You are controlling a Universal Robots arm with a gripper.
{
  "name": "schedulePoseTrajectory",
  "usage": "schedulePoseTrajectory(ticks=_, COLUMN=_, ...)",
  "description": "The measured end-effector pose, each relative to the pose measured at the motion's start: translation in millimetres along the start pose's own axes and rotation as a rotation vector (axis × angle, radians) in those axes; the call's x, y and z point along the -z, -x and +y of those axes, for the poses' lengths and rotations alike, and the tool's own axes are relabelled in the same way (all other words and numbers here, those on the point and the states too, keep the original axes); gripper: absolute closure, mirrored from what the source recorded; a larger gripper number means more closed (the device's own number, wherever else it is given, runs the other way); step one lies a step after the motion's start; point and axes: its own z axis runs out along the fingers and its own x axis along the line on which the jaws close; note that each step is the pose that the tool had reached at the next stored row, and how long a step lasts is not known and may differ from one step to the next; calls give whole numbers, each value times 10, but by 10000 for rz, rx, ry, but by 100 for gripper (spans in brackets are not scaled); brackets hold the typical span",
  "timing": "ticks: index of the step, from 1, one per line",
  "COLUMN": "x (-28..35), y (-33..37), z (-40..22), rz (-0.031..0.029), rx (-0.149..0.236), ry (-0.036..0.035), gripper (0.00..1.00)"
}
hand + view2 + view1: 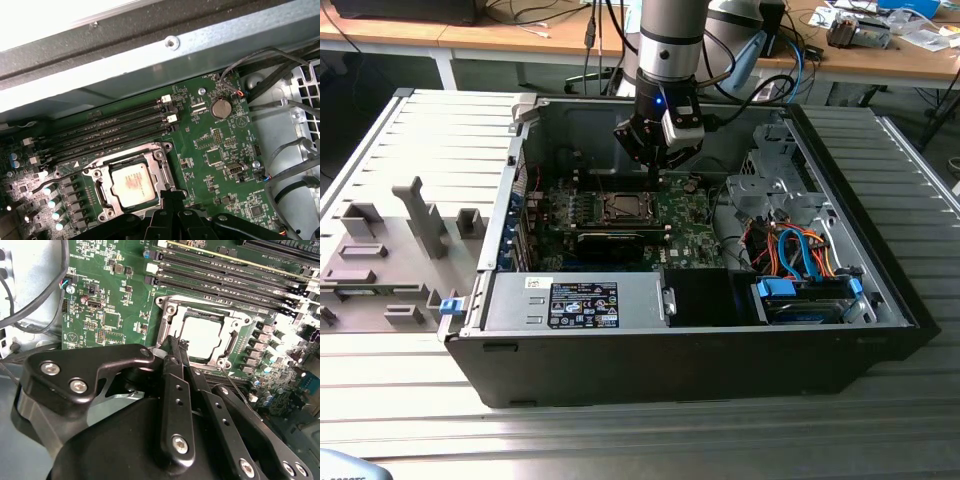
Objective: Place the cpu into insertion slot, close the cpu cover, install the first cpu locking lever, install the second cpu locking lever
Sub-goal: 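Install the first cpu locking lever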
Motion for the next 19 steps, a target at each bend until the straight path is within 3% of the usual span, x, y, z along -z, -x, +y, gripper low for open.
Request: schedulePoseTrajectory(ticks=19, x=0, y=0, z=0, rz=-9, rx=161, ry=1, gripper=89)
